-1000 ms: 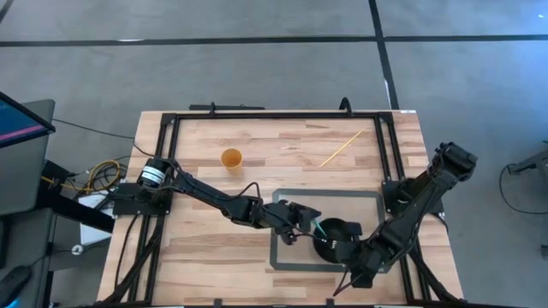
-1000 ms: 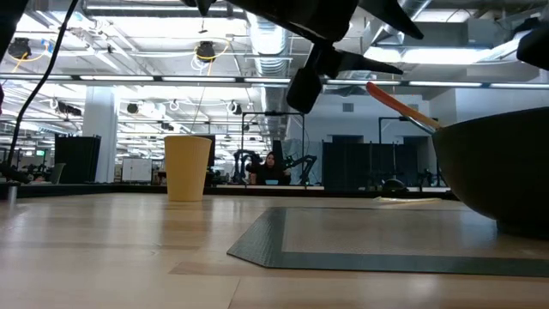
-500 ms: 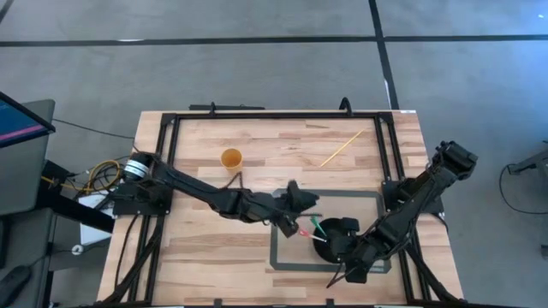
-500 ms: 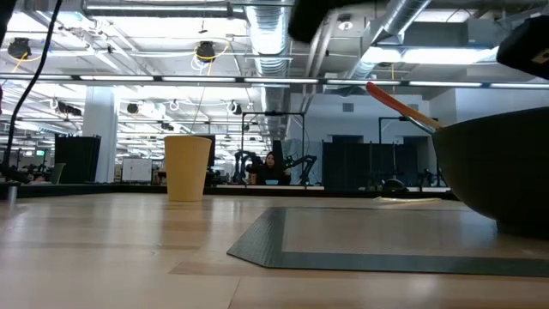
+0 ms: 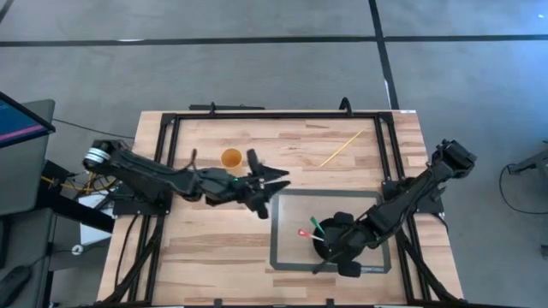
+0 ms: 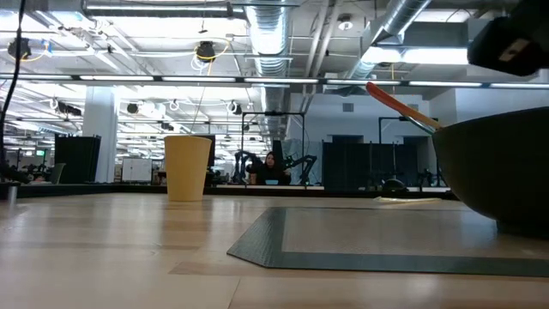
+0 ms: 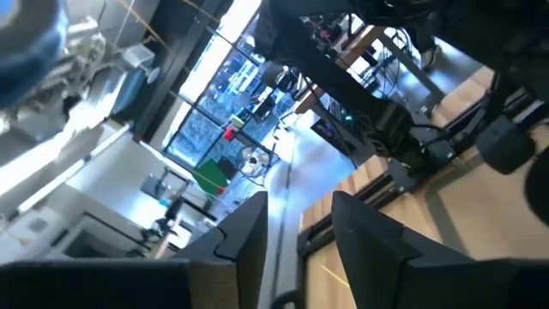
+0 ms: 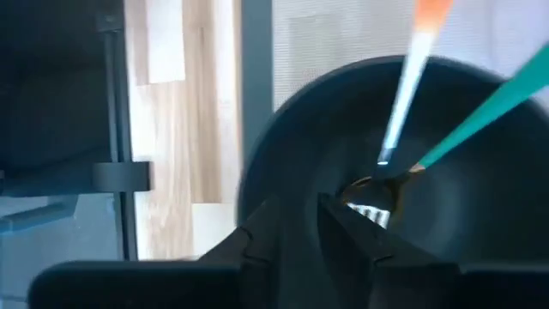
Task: Pick & Place Utensil
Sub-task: Put the yellow cup on top of the black bowl on the table placemat
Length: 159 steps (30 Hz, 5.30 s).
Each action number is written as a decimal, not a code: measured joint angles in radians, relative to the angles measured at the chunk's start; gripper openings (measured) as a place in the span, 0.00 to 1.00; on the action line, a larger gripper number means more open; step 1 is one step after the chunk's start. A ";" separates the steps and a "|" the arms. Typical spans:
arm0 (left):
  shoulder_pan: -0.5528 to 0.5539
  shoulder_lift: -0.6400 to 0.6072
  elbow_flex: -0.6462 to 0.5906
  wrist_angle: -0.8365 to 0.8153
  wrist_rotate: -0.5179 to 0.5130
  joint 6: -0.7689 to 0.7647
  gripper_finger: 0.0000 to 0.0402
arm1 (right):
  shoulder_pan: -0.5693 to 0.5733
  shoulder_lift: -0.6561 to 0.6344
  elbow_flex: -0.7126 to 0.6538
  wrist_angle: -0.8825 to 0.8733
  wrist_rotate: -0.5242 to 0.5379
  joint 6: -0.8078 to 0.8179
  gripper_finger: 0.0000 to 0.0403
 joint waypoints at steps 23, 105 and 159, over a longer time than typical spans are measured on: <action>0.055 -0.228 -0.387 -0.003 -0.151 -0.595 0.30 | -0.231 0.001 0.095 -0.247 0.057 -0.166 0.34; 0.336 -0.227 -0.517 -0.465 0.040 -1.409 0.05 | -0.485 0.011 0.095 0.056 0.273 -0.417 0.31; 0.061 0.068 -0.254 -0.066 0.219 -0.941 0.03 | -0.436 0.000 0.094 -0.212 0.278 -0.311 0.30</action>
